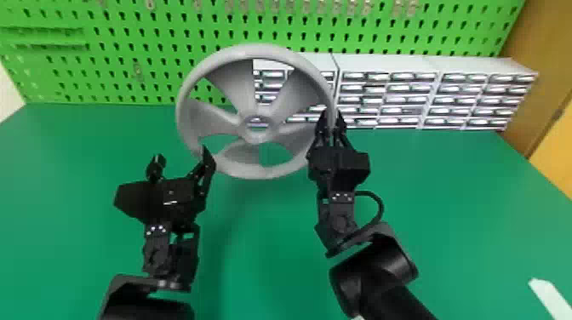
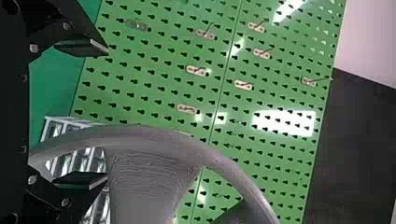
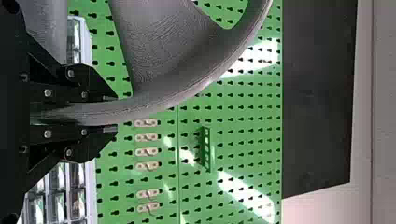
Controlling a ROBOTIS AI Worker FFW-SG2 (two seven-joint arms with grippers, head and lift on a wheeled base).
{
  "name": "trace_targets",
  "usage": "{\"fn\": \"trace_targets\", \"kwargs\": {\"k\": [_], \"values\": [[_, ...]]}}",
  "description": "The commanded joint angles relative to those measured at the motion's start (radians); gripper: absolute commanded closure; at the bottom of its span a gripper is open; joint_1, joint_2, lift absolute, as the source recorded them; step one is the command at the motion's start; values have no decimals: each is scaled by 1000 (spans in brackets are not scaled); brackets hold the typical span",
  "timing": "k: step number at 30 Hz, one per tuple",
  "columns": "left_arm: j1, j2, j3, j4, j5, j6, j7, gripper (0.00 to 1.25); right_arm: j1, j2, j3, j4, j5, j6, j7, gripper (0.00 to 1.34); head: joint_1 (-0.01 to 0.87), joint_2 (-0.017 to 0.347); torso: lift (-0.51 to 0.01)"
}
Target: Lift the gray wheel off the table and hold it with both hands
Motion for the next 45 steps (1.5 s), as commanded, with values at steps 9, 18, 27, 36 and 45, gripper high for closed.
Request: {"fn": "trace_targets", "kwargs": {"k": [9, 18, 27, 36, 45], "values": [[-71, -2, -37, 96, 19, -66, 43, 323, 0, 1, 9, -3, -1, -4, -3, 1219, 711, 15, -98], [-84, -2, -41, 120, 38, -70, 54, 323, 0, 1, 10, -3, 0, -7, -6, 1219, 711, 15, -98], [-91, -2, -51, 132, 50, -72, 54, 335, 0, 1, 15, -4, 0, -18, -6, 1219, 711, 15, -98], [-101, -2, -73, 136, 62, -72, 54, 651, -2, 1, 16, -4, 0, -19, -6, 1217, 711, 15, -98], [-101, -3, -106, 134, 50, -96, 136, 880, -2, 1, 15, -4, 11, -18, -20, 1217, 711, 15, -98]]}}
